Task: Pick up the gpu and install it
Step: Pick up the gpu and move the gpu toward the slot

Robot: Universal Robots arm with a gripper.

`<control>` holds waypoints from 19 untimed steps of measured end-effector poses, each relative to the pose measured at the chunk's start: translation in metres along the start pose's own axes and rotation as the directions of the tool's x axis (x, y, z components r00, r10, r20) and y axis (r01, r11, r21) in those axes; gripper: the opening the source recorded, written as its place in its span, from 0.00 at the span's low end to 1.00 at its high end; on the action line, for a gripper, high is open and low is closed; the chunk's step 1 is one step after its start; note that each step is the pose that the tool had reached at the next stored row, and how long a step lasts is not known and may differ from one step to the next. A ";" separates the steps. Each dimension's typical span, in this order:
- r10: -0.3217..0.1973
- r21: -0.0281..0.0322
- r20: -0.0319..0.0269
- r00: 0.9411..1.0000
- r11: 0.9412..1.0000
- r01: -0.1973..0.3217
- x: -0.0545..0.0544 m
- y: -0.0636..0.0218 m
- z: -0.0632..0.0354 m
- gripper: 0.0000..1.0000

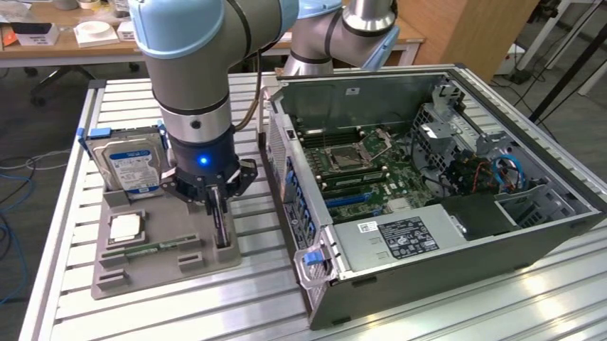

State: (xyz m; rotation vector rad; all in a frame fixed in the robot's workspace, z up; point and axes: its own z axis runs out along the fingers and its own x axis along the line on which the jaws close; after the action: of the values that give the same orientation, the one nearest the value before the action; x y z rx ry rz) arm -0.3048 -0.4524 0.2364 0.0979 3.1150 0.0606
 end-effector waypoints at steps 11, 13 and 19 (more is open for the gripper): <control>0.000 0.000 0.000 1.000 1.000 0.000 0.000 0.0000 0.0000 0.26; 0.000 0.000 0.000 1.000 1.000 0.000 0.000 0.0000 0.0000 0.26; 0.000 0.000 0.000 1.000 1.000 0.000 0.000 0.0000 -0.0001 0.26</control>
State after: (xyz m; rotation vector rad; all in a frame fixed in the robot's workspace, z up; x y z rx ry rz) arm -0.3048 -0.4524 0.2364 0.0979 3.1149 0.0609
